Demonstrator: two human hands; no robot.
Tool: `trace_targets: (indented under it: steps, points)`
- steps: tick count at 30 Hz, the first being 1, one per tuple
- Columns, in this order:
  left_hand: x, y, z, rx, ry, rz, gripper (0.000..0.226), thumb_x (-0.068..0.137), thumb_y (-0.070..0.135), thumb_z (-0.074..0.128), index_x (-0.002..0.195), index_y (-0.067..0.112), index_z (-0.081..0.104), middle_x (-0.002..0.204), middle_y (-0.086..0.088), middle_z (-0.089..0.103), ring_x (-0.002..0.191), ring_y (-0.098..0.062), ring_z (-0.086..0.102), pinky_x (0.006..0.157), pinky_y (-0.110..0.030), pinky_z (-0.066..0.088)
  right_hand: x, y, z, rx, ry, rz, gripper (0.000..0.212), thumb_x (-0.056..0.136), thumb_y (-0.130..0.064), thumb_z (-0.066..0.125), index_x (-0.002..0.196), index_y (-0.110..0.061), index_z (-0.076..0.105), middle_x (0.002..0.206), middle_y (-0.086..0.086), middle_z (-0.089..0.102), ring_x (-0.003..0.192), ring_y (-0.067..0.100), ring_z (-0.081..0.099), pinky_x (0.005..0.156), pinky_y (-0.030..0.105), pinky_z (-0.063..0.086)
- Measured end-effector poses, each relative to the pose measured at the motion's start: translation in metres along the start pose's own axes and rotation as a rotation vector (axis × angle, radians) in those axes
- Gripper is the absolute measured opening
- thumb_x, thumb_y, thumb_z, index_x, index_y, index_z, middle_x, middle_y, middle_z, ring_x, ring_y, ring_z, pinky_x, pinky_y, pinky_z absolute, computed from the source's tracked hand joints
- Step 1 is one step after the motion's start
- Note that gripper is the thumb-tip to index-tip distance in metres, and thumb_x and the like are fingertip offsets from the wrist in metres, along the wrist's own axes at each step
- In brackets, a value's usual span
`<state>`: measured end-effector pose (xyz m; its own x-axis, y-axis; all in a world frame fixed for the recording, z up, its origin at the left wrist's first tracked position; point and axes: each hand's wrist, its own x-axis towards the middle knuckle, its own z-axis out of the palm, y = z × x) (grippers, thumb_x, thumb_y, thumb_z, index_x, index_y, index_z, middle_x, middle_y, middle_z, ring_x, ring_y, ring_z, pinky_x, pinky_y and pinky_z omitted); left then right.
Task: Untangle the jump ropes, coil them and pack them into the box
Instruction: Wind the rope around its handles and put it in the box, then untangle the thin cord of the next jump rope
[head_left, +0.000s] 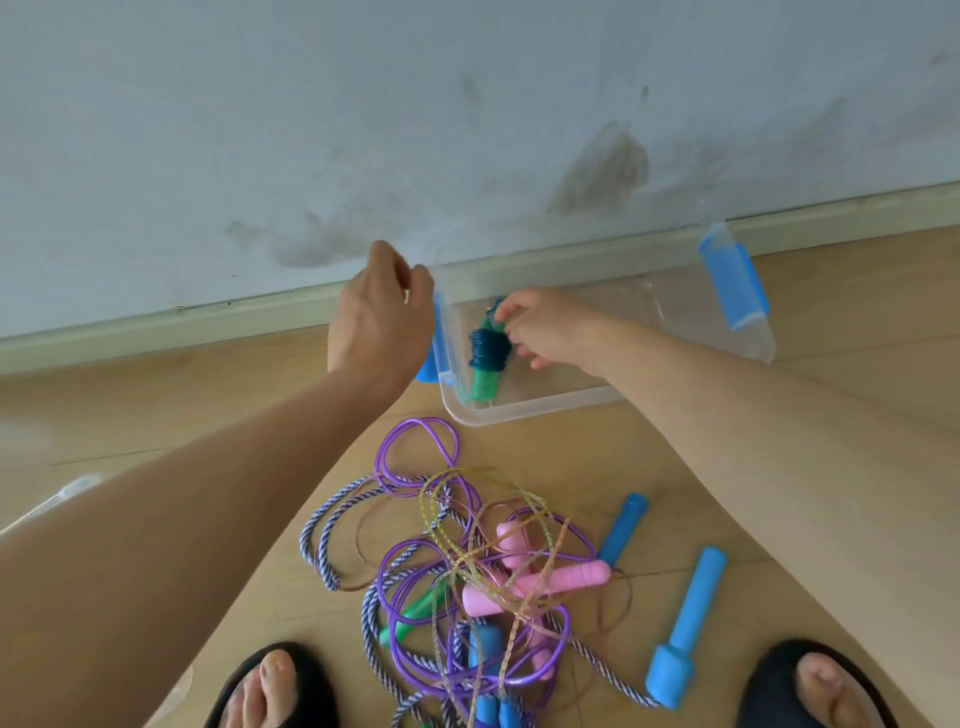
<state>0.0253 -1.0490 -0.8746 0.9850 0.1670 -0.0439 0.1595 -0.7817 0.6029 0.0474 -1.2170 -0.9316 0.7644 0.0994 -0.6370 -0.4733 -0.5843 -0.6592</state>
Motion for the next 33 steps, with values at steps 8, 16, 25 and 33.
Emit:
trace_targets:
  steps: [8, 16, 25, 33]
  points:
    - [-0.036, -0.032, -0.006, 0.094, -0.108, -0.134, 0.025, 0.1, 0.024, 0.03, 0.086, 0.01, 0.045, 0.077, -0.007, 0.055, 0.071, -0.033, 0.045, 0.062, -0.037, 0.033, -0.04, -0.023, -0.003, 0.031, 0.08, -0.156, 0.01, 0.084, -0.008, 0.055, 0.09, -0.011, 0.062, 0.076, 0.006, 0.064, 0.059, 0.022, 0.062, 0.045, 0.026, 0.045]
    - [-0.082, -0.05, -0.005, 0.339, -0.645, -0.086, 0.019, 0.097, 0.024, 0.041, 0.105, 0.015, 0.055, 0.105, -0.01, 0.064, 0.091, -0.032, 0.059, 0.073, -0.034, 0.046, -0.123, -0.027, 0.016, -0.614, -0.721, 0.171, 0.015, 0.091, -0.009, 0.058, 0.099, 0.001, 0.066, 0.076, 0.008, 0.068, 0.057, 0.019, 0.061, 0.046, 0.023, 0.049]
    - [-0.105, -0.05, -0.01, 0.46, -1.005, 0.022, 0.03, 0.096, 0.022, 0.045, 0.123, 0.017, 0.057, 0.126, -0.006, 0.058, 0.116, -0.027, 0.052, 0.09, -0.032, 0.043, -0.131, 0.023, 0.072, -1.018, -0.367, -0.104, 0.013, 0.094, -0.009, 0.049, 0.098, -0.01, 0.062, 0.106, 0.004, 0.068, 0.085, 0.024, 0.06, 0.07, 0.029, 0.046]
    - [-0.101, 0.007, -0.065, 0.377, -1.004, 0.124, 0.041, 0.09, 0.025, 0.06, 0.131, 0.027, 0.053, 0.125, 0.002, 0.061, 0.11, -0.019, 0.057, 0.094, -0.029, 0.046, -0.175, -0.049, 0.031, -0.83, -0.307, -0.179, 0.01, 0.088, -0.014, 0.05, 0.086, -0.012, 0.06, 0.09, 0.008, 0.064, 0.079, 0.025, 0.056, 0.063, 0.029, 0.043]
